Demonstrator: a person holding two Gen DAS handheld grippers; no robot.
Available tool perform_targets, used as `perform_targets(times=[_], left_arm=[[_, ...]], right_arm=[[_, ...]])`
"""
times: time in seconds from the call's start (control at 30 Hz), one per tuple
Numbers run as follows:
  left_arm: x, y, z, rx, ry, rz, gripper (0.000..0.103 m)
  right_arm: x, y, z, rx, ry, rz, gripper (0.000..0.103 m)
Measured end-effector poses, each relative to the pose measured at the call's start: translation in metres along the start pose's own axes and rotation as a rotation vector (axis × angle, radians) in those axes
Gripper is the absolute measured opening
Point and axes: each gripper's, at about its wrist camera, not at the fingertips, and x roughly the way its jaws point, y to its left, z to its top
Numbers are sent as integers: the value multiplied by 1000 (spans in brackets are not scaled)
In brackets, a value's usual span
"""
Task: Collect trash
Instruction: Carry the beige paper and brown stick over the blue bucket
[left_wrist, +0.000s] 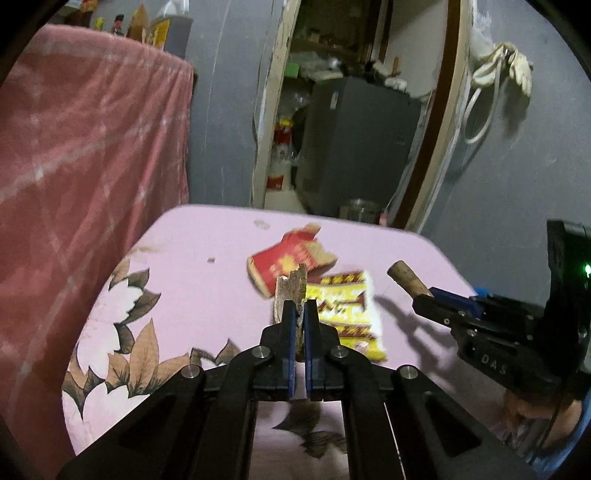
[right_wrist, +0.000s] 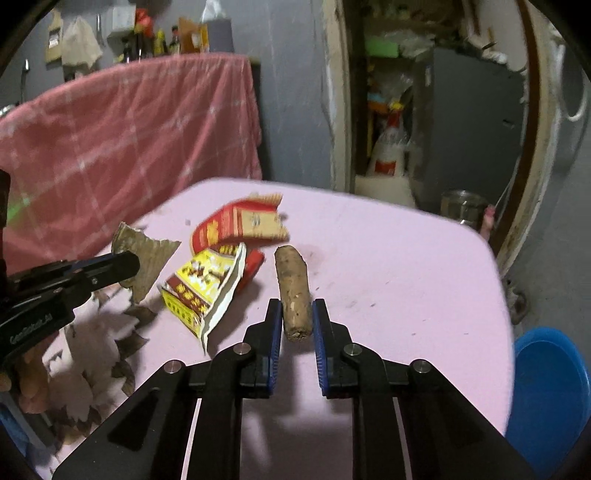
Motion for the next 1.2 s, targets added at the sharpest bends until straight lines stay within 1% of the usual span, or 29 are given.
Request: perform_targets(times=[0.1,0.27,0.43,0.5,0.7,0.9,1.03,1.2], left_arm=[[-11,-9,6,-2,-51,-22,2],[-27,-37,17,37,-129,-60,2],[-29,-78,25,77,-166,-117,2],[-28,-93,27,87,-180,-139,2],[-18,-145,26,128,-218,-217,2],[-4,-206,17,157,-240,-307,2],[8,-246,7,162,-244,-351,2],[21,-288,-7,168,-248,-392,2]], right_arm=[[-20,-3,2,-3,-86,-44,14],[-60,-15,4,26,-224,-104,14],[-94,-34,4,50,-299,-151,14],[-104,-43,3,72,-318,-167,14],[-146,-77,-16,124,-391,-274,14],[-190,-116,-48,176,-455,-399,14],[-212,-140,-71,211,-473,-484,14],[-227,-166,-97,270,-461,-536,14]])
